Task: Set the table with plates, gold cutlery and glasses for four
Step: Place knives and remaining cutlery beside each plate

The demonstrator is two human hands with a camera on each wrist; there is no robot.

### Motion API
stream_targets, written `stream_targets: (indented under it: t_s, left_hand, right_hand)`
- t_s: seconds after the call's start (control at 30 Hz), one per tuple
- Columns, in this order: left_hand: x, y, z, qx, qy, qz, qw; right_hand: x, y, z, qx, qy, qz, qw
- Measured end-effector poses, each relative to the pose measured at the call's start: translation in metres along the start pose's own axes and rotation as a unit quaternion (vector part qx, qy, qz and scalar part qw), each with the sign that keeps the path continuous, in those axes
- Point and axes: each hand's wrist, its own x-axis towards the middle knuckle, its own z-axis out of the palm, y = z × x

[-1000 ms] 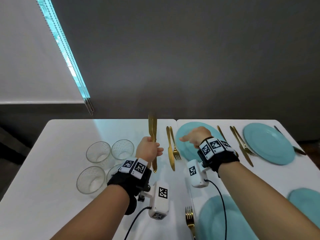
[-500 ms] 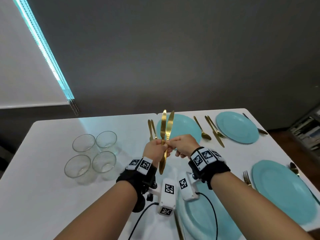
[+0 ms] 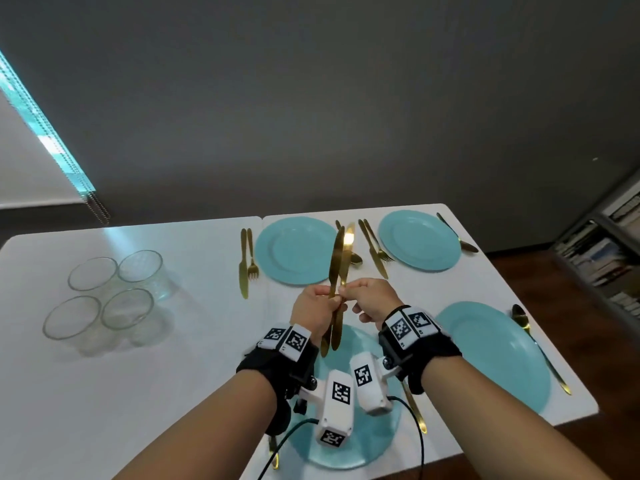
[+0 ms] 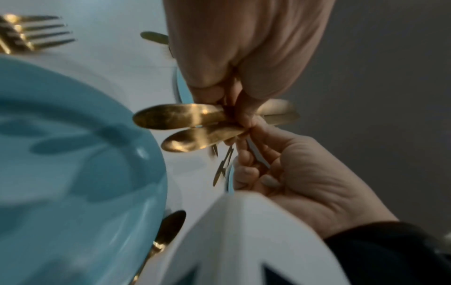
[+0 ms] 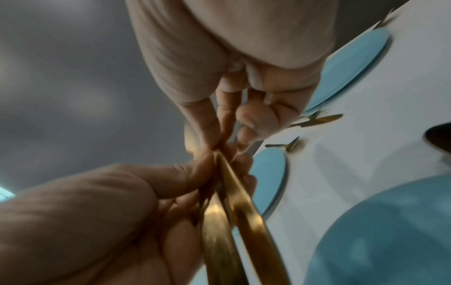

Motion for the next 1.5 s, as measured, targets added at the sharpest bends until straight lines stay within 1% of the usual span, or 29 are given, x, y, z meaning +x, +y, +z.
stream_targets:
  t_s: [0.1,0.17,0.27,0.37,0.5,0.63,0.8,1.0,1.2,1.3,1.5]
  left_hand:
    - [-0.002,-0.010,0.020,-0.027,0.016,-0.012,0.999]
    - [-0.005,-0.015,0.028,-0.038,0.036,-0.018,0.998]
    - [-0.008,-0.024,0.033,-0.024,0.082,-0.016,0.996]
    - [-0.011,-0.033,0.036,-0.014,0.102,-0.021,0.995]
    - [-0.014,-0.042,0.038,0.009,0.114,-0.012,0.993]
    - [-0.015,-0.045,0.039,0.014,0.111,-0.016,0.994]
    - [-0.014,-0.044,0.041,0.022,0.097,-0.016,0.995]
    - [-0.007,-0.043,0.044,0.017,0.097,-0.016,0.995]
    - [-0.003,-0.040,0.044,0.011,0.099,-0.013,0.995]
    - [-0.002,-0.039,0.045,0.010,0.096,-0.013,0.995]
    - [-0.002,-0.042,0.046,0.021,0.096,-0.012,0.995]
  right_hand:
    - [-0.003,0.018,-0.031,0.020,0.037,0.004,0.999]
    - [-0.004,0.032,-0.052,0.002,0.059,0.006,0.998]
    - [-0.007,0.056,-0.080,-0.065,0.083,0.011,0.994]
    - [-0.011,0.083,-0.100,-0.165,0.103,0.031,0.980]
    - [-0.011,0.119,-0.105,-0.285,0.089,0.077,0.951]
    - [-0.005,0.144,-0.095,-0.342,0.074,0.100,0.931]
    - [0.004,0.157,-0.082,-0.359,0.070,0.138,0.920]
    - [0.014,0.162,-0.080,-0.380,0.082,0.150,0.909]
    - [0.015,0.163,-0.081,-0.358,0.114,0.165,0.912]
    - [0.012,0.165,-0.084,-0.330,0.138,0.168,0.919]
    - [0.008,0.170,-0.090,-0.301,0.155,0.181,0.924]
